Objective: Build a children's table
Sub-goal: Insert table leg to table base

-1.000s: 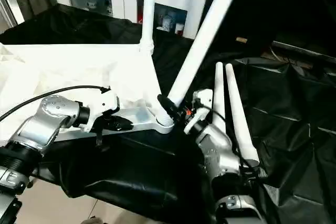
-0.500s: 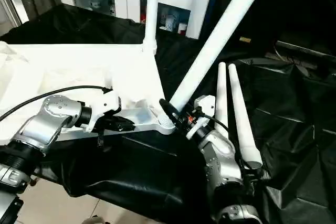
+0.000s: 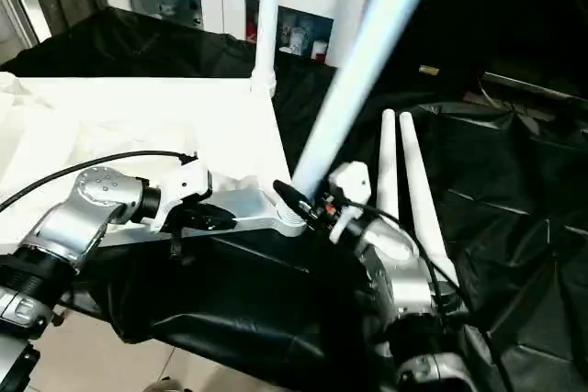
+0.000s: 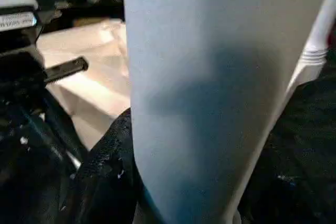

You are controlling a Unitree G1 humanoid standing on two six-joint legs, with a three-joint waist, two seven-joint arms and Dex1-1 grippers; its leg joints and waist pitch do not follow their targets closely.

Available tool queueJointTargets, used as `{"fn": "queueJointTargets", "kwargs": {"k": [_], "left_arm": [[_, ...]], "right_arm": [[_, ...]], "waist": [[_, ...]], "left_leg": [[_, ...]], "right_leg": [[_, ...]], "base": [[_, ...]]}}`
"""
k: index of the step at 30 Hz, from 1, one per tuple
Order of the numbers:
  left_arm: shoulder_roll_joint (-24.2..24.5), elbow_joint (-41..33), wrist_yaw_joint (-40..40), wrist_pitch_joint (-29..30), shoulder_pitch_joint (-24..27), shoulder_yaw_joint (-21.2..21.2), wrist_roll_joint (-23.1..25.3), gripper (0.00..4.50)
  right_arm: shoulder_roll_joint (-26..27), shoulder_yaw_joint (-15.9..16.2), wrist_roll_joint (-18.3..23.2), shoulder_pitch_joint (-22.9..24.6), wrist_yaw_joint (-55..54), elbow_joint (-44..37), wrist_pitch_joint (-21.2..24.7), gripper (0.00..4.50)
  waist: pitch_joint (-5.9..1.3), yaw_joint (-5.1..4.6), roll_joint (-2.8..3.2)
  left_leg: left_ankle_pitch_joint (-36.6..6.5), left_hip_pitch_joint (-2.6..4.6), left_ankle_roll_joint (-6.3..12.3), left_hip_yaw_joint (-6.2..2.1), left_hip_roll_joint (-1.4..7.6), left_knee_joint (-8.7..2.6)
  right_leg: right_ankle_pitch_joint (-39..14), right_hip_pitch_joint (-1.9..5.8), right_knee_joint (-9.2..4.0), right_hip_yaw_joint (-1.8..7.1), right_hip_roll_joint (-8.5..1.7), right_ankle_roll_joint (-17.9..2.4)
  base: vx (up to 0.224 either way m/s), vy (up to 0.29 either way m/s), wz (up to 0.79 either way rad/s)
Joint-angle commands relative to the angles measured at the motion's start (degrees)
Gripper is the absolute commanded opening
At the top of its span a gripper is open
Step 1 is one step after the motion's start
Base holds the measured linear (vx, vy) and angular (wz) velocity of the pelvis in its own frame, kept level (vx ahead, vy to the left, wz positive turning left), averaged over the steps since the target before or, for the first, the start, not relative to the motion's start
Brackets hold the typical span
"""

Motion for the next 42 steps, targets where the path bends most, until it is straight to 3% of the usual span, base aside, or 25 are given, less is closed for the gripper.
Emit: {"fn": "queueJointTargets", "kwargs": {"k": [1,6,10,13,16,20,25,34,36,37,38,39,42], "left_arm": [[1.01,1.26,-0.30,0.23,0.56,-1.14,1.58,0.00],[0.99,1.18,-0.49,0.05,0.43,-1.47,1.52,0.00],[0.86,1.07,-1.01,-0.49,0.21,-1.86,1.48,0.00],[0.76,0.73,-1.79,-1.16,0.38,-2.14,1.20,0.00],[0.60,0.33,-3.62,-2.05,0.74,-2.79,0.63,0.00],[1.24,0.40,-6.21,-2.55,0.96,-4.62,1.41,0.00],[2.07,1.19,-7.96,-3.56,0.46,-6.03,2.76,0.00],[2.48,4.69,-6.00,-3.51,-1.78,-6.19,4.83,0.00],[2.03,6.03,-2.98,-2.08,-2.29,-5.50,5.41,0.00],[1.70,6.58,-1.55,-1.23,-2.50,-5.04,5.50,0.00],[1.08,6.85,-0.29,0.04,-2.66,-4.23,5.02,0.00],[0.56,7.03,0.64,1.06,-2.78,-3.57,4.58,0.00],[-1.61,7.59,5.03,5.73,-3.80,-1.52,3.66,0.00]], "right_arm": [[-1.48,1.14,-2.19,0.32,1.29,3.79,4.02,1.91],[-1.89,2.52,-2.75,-2.37,3.93,7.21,5.33,1.91],[-2.47,3.98,-3.15,-3.98,8.44,9.54,4.39,1.91],[-2.60,4.03,-2.40,-3.91,10.60,9.82,4.79,1.91],[-2.83,4.18,-2.31,-3.98,12.95,11.02,4.46,1.91],[-3.15,4.55,-3.35,-4.33,14.68,13.56,2.94,1.91],[-3.29,4.62,-3.78,-5.14,15.92,15.20,2.17,1.91],[-2.45,3.57,-4.65,-7.23,14.68,18.90,0.39,1.91],[-1.66,2.47,-5.43,-7.89,9.36,20.75,-1.05,1.91],[-1.21,1.80,-5.97,-8.32,5.91,21.97,-1.99,1.91],[-0.58,0.76,-5.85,-8.73,2.44,23.09,-1.71,1.91],[-0.07,-0.08,-5.64,-9.06,-0.18,23.95,-1.33,1.91],[1.76,-1.62,-5.22,-9.33,-6.27,25.21,-1.21,1.91]], "waist": [[-2.91,0.10,1.00],[-3.00,-0.06,0.90],[-2.97,-0.13,0.49],[-3.10,-0.12,0.36],[-3.30,-0.06,0.36],[-3.35,-0.19,0.39],[-3.08,-0.22,0.47],[-3.04,-0.27,0.42],[-2.75,-0.27,0.42],[-2.33,-0.41,0.27],[-2.29,-0.46,-0.13],[-2.28,-0.50,0.17],[-2.23,-0.45,0.10]], "left_leg": [[-7.69,-0.31,1.24,0.03,1.18,-4.18],[-7.35,-0.32,1.13,0.03,1.23,-4.14],[-8.33,-0.24,1.20,0.05,1.31,-4.11],[-7.15,-0.32,1.65,0.07,1.31,-4.03],[-4.65,-0.33,2.45,0.17,1.25,-3.83],[-5.10,-0.23,2.71,0.23,1.33,-3.85],[-9.30,0.06,1.49,0.13,1.49,-4.23],[-10.90,0.16,0.53,0.02,1.54,-4.42],[-12.83,0.30,0.30,-0.04,1.55,-4.61],[-16.18,0.56,-0.54,-0.18,1.45,-4.87],[-16.92,0.66,-0.73,-0.29,1.42,-4.94],[-17.85,0.84,-1.21,-0.56,1.42,-5.05],[-18.80,0.90,-1.12,-0.75,1.56,-5.17]], "right_leg": [[-4.36,2.91,-4.57,2.32,-4.72,-11.61],[-3.65,2.81,-4.45,2.26,-4.73,-12.03],[-6.02,2.71,-4.64,2.32,-4.84,-11.77],[-4.35,2.80,-4.45,2.30,-4.82,-11.97],[0.70,2.91,-3.96,2.23,-4.75,-12.89],[1.59,2.88,-3.94,2.16,-4.78,-13.58],[-4.53,2.60,-4.60,2.19,-4.85,-12.94],[-7.12,2.43,-4.81,2.27,-4.94,-12.51],[-10.43,2.27,-5.14,2.30,-4.95,-12.05],[-18.21,1.86,-5.83,2.37,-5.11,-10.60],[-21.31,1.89,-6.10,2.39,-5.18,-9.73],[-25.45,1.60,-6.34,2.48,-5.32,-8.50],[-28.16,1.28,-6.70,2.46,-5.39,-7.26]], "base": [[0.000,0.000,0.00],[0.000,0.000,0.00],[0.000,0.000,0.00],[0.000,0.000,0.00],[0.000,0.000,0.00],[0.000,0.000,0.00],[0.000,0.000,0.00],[0.000,0.000,0.00],[0.000,0.000,0.00],[0.000,0.000,0.00],[0.000,0.000,0.00],[0.000,0.000,0.00],[0.000,0.000,0.00]]}}
